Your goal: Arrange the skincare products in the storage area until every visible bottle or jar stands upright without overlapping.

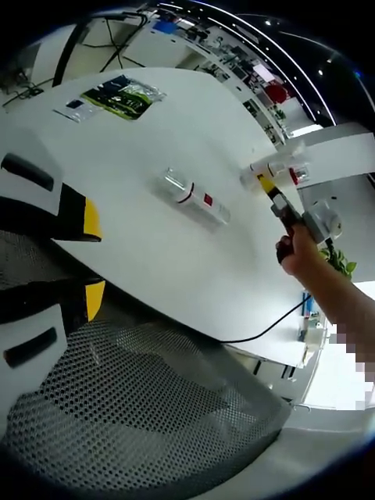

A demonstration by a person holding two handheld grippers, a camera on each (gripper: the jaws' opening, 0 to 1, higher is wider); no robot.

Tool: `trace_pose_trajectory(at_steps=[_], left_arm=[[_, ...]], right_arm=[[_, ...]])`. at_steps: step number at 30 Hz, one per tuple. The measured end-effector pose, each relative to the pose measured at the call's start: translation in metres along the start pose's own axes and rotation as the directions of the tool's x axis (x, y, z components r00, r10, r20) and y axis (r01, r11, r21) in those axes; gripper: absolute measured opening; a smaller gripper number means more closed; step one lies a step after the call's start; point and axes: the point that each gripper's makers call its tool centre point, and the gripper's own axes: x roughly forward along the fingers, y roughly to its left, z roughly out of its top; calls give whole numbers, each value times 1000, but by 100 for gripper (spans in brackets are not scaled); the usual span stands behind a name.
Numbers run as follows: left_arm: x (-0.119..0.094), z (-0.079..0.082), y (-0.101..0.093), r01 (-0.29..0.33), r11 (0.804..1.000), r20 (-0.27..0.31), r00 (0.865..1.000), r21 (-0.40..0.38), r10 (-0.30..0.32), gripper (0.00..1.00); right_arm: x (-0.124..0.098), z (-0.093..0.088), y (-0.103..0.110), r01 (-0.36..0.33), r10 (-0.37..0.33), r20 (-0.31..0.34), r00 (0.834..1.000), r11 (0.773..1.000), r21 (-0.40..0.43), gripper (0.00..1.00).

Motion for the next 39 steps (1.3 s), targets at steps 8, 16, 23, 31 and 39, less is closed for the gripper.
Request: trace_pose_trajectory(at_steps=[8, 16, 23, 31, 39], left_arm=[[0, 0, 1, -3, 1000, 3, 1000, 1, 3, 19], [-1, 1, 2, -12, 1000, 6, 1000, 4, 12, 19], [-1, 2, 4, -22, 1000, 11, 1000, 9, 22, 19], [-3, 3, 5, -33, 999, 20, 999, 14, 33, 19], [-3, 3, 6, -39, 999, 21, 999, 16, 39, 19]], right_arm=[[-7, -8, 21, -33, 34, -33, 999, 999, 39, 18], [-27, -22, 83, -223, 227, -138, 964, 974, 46, 36], [-44, -42, 133, -393, 390, -261, 883, 918, 40, 40], [-57, -62, 168, -557, 461, -421, 781, 819, -138, 38], [-55, -86, 186, -639, 443, -557, 702, 737, -219, 35]])
